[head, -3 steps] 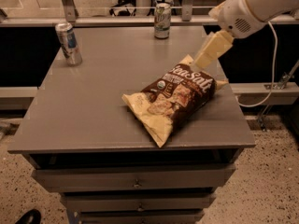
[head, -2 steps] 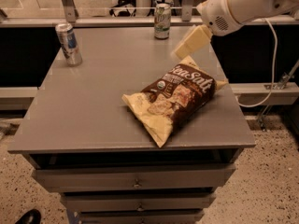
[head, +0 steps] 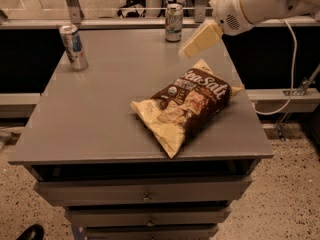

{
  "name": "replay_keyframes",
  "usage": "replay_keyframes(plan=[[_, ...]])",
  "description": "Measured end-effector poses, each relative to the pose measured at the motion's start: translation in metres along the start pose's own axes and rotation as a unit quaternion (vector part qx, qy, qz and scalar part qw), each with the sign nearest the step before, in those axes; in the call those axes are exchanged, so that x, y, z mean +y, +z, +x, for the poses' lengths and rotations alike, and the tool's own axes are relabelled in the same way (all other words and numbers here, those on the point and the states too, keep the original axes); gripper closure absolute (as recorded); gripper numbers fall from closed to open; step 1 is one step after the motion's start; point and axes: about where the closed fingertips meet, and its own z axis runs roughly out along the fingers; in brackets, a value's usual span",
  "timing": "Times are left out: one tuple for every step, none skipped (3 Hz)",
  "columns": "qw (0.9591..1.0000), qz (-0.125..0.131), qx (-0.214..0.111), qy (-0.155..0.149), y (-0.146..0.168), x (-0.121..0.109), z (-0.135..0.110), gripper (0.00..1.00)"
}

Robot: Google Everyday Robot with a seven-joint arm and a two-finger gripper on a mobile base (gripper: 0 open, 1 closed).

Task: Pick 7up can

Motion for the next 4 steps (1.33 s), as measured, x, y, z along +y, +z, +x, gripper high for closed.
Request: replay_keyframes(plan=[[0.9998, 0.011, -0.013, 0.010, 0.010, -0.006, 0.000, 0.00], [0.9959, 0.046, -0.055, 0.054, 0.052, -0.035, 0.004, 0.00], [0.9869, 0.077, -0.092, 0.108, 0.101, -0.067, 0.011, 0.00], [0.9799, 0.095, -0.108, 0.138, 0.141, -0.092, 0.016, 0.00]])
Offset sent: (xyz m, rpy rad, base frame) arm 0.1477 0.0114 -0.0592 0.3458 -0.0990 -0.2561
